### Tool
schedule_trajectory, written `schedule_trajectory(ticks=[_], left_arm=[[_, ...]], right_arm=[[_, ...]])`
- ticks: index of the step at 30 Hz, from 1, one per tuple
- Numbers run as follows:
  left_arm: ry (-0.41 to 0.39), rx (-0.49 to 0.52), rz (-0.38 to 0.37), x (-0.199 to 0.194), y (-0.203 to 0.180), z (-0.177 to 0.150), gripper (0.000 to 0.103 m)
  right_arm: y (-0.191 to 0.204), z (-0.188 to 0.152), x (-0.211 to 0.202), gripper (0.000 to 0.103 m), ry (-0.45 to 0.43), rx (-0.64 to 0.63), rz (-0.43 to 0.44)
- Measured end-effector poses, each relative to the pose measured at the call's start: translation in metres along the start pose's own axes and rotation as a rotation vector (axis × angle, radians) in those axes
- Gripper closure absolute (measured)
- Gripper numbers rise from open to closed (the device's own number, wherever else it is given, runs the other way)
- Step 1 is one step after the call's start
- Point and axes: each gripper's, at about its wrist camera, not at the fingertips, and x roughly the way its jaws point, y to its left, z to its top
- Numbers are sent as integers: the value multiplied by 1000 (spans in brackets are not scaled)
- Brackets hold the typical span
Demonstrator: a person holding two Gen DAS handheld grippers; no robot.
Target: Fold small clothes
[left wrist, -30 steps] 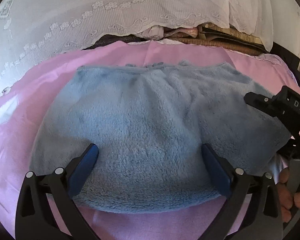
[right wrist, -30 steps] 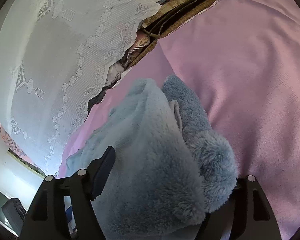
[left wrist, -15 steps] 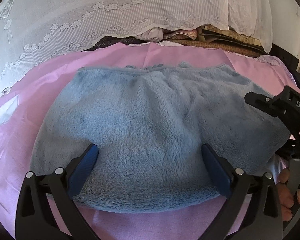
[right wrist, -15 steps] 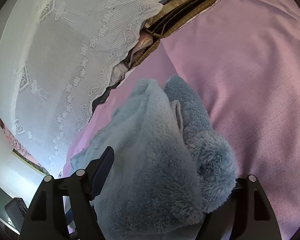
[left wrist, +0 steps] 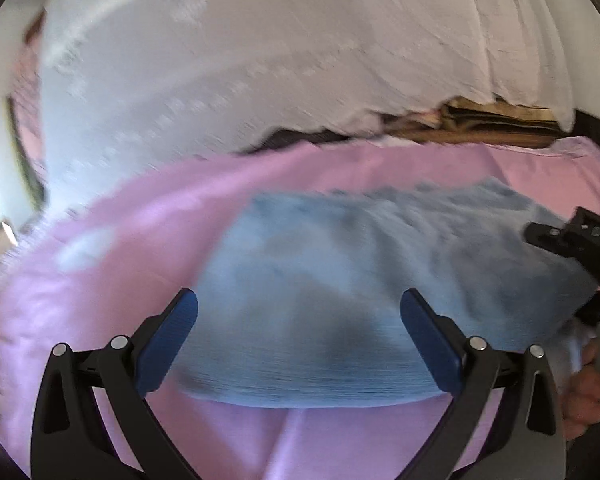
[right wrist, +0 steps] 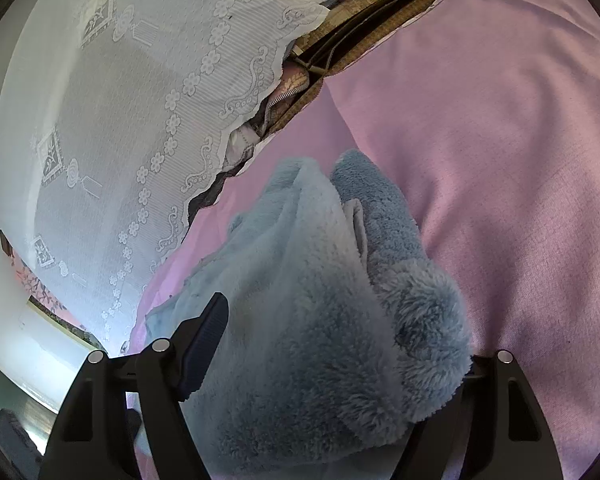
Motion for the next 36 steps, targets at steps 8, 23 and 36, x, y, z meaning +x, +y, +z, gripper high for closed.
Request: schedule_trajectory(ticks=[8,23,36], left_arm=[[21,67,104,16,40,-12,4],[93,-140,25,34,71,-14,4],[113,-144,17,39,68,-13,4]], right_arm=[[1,0,1,27,1,-6,-4],[2,-3,0,26,3,-14,6],[-8,-7,-8,49,4,29,-23]])
